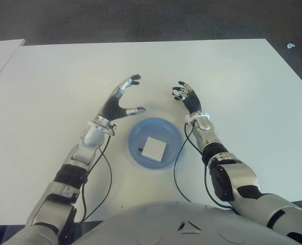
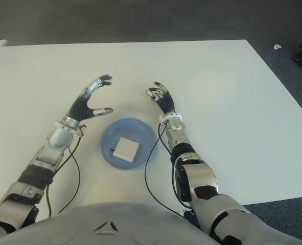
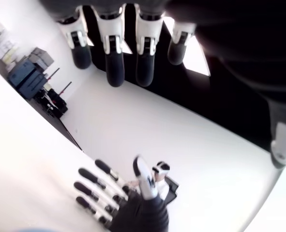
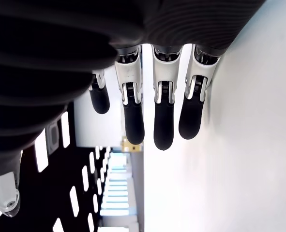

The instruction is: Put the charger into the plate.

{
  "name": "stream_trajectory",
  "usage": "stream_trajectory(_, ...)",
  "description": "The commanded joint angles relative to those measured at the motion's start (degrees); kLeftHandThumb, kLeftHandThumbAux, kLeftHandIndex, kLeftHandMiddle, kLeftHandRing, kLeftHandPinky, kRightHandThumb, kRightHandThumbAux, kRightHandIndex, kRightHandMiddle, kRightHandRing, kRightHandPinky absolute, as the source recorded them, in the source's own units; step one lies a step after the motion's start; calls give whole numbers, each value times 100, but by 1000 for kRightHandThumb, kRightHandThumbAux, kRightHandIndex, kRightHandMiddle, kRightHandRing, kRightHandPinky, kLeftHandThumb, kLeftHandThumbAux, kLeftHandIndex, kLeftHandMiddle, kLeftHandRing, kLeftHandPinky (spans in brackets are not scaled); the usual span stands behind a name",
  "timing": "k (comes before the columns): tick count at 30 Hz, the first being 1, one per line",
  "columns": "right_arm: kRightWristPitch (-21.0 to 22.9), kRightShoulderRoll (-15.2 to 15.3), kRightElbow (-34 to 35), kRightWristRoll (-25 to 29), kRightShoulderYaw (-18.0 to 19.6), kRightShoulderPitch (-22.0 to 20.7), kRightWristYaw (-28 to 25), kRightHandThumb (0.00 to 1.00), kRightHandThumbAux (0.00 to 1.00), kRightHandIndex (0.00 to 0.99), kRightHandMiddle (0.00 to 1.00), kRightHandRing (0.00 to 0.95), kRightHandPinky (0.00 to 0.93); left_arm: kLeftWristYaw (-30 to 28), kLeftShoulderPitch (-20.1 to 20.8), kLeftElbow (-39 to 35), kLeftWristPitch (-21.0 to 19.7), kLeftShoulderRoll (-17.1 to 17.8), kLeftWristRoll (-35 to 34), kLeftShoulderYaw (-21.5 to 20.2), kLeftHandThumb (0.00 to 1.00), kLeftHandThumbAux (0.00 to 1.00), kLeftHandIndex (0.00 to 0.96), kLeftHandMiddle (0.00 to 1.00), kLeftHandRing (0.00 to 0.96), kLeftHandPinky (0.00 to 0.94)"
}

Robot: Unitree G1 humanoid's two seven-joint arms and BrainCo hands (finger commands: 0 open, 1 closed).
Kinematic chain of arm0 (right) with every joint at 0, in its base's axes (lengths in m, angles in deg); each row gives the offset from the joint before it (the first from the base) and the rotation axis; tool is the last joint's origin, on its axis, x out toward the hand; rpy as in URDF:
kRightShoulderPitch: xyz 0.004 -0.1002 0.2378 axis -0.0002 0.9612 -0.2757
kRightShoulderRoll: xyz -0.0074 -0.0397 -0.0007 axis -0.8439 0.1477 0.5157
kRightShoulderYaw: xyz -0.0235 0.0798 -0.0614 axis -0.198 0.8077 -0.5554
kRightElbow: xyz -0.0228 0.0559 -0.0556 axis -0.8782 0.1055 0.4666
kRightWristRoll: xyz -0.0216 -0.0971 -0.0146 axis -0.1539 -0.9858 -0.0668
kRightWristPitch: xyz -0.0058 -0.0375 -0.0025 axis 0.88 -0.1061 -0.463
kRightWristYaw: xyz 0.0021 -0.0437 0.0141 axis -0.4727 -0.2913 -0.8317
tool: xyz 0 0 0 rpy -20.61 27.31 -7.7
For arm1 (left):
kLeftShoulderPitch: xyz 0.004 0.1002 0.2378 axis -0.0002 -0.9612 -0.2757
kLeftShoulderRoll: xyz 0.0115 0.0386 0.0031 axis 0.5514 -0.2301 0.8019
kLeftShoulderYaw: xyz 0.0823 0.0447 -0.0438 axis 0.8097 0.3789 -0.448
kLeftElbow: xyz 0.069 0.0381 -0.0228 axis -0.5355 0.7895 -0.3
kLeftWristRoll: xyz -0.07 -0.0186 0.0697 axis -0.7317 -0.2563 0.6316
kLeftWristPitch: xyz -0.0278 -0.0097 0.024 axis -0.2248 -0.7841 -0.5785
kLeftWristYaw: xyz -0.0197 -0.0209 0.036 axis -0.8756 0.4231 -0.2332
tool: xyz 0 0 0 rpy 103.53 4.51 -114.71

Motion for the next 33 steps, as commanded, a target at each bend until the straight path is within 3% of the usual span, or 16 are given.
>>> stream_trajectory(1, 486, -60, -342, -20, -14, 399, -27, 44, 569, 141, 296, 302, 302, -1621, 788, 1959, -1214, -775, -2685, -1564, 107, 590, 3, 12, 10, 9)
stream_trajectory(7, 453, -41, -336, -19, -12, 423, -43, 37, 573, 147, 289, 298, 302, -2082, 962, 2288, -1533, -723, -2924, -1817, 57, 597, 0, 1, 1, 0)
stream_trajectory(14, 439, -12, -339, -13, -1, 443, -80, 30, 569, 147, 287, 297, 304, -2418, 1069, 2638, -1440, -712, -2679, -1975, 23, 568, 0, 0, 0, 0)
stream_trajectory(28, 421, 46, -324, -11, 11, 479, -172, 34, 570, 148, 279, 294, 304, -2167, 929, 2847, -1389, -864, -2078, -2088, 28, 540, 0, 0, 0, 0)
stream_trajectory(33, 413, 60, -326, 3, 24, 492, -199, 35, 563, 152, 268, 286, 303, -1788, 861, 2901, -1359, -899, -1762, -2089, 33, 543, 0, 0, 0, 0)
